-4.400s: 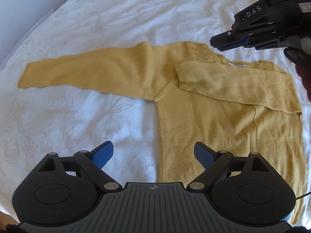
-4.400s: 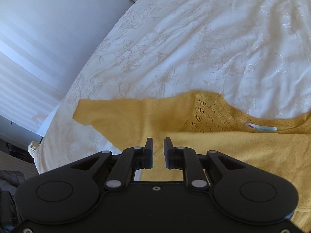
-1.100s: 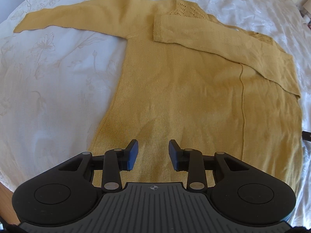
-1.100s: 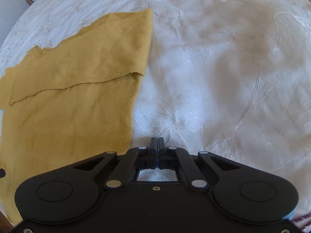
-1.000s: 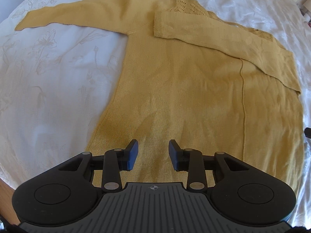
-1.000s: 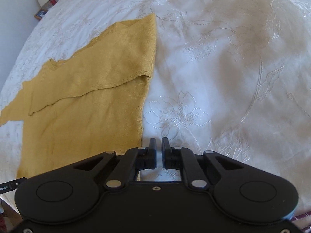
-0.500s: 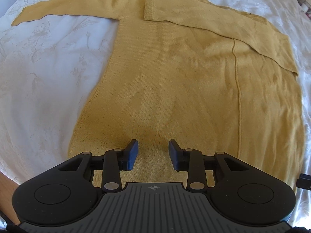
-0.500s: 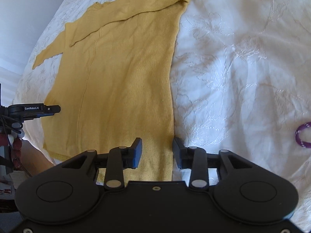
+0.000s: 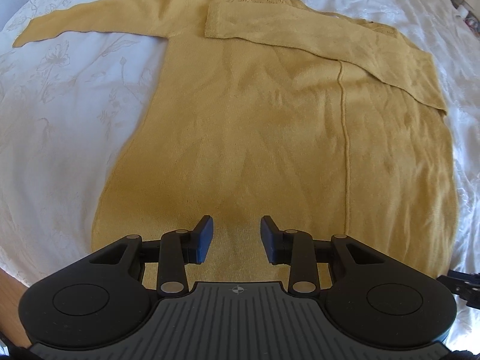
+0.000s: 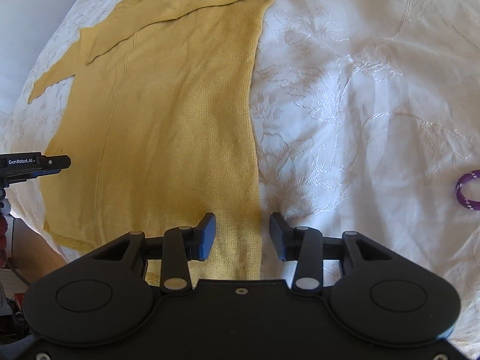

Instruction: Fold small clothes

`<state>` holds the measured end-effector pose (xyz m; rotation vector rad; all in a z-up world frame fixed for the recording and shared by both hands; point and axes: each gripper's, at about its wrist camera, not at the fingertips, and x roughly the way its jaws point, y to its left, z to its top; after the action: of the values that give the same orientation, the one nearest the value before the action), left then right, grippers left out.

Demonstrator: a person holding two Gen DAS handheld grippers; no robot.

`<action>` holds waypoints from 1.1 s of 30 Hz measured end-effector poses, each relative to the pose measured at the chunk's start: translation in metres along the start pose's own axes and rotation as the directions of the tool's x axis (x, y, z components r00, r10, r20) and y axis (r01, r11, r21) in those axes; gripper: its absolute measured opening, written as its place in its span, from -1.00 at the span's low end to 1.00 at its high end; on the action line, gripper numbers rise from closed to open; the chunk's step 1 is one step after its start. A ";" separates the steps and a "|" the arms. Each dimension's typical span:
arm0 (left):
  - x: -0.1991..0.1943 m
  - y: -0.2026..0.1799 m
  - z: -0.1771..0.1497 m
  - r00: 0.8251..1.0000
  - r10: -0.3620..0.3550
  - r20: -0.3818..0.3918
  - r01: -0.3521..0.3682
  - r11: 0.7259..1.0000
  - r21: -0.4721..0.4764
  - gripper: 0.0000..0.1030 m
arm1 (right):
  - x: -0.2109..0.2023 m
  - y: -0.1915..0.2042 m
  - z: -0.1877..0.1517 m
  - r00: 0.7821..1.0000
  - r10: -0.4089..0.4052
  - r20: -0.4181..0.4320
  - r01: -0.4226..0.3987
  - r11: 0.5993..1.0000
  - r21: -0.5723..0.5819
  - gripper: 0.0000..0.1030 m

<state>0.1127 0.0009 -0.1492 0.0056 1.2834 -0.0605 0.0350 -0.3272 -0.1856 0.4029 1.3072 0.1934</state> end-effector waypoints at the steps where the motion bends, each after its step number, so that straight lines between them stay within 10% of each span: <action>1: 0.000 0.000 0.000 1.000 0.000 0.000 0.000 1.000 -0.001 -0.34 | 0.002 -0.001 0.000 1.000 0.010 -0.002 -0.010 1.000 0.008 -0.01; 4: -0.002 0.001 -0.002 1.000 0.003 0.000 -0.003 1.000 -0.005 -0.34 | 0.002 -0.006 0.001 0.999 0.042 -0.018 -0.042 0.999 0.017 -0.79; 13: -0.002 0.016 -0.002 1.000 0.009 -0.006 -0.010 0.999 -0.044 -0.34 | -0.013 -0.013 -0.009 0.995 -0.077 -0.060 0.077 0.997 -0.009 -0.84; 16: 0.000 0.023 0.002 1.000 -0.008 -0.001 0.008 0.999 -0.041 -0.34 | -0.020 0.000 -0.001 0.999 -0.039 -0.027 0.039 0.999 -0.023 -0.55; 20: 0.002 0.042 0.016 0.999 -0.050 0.016 0.051 0.997 -0.064 -0.33 | -0.034 0.017 0.006 0.997 -0.076 0.025 0.077 0.995 -0.057 0.41; 25: 0.003 0.076 0.043 0.994 -0.094 0.053 0.098 0.991 -0.096 0.12 | -0.051 0.036 0.022 0.988 -0.126 0.092 0.133 0.988 -0.075 0.56; 33: 0.002 0.152 0.103 0.992 -0.026 0.122 0.043 0.989 -0.141 0.24 | -0.037 0.093 0.081 0.968 -0.101 0.228 0.126 0.988 -0.095 0.97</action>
<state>0.2197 0.1486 -0.1264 -0.1416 1.1656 0.0018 0.1117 -0.2702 -0.0995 0.2480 1.0899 0.1184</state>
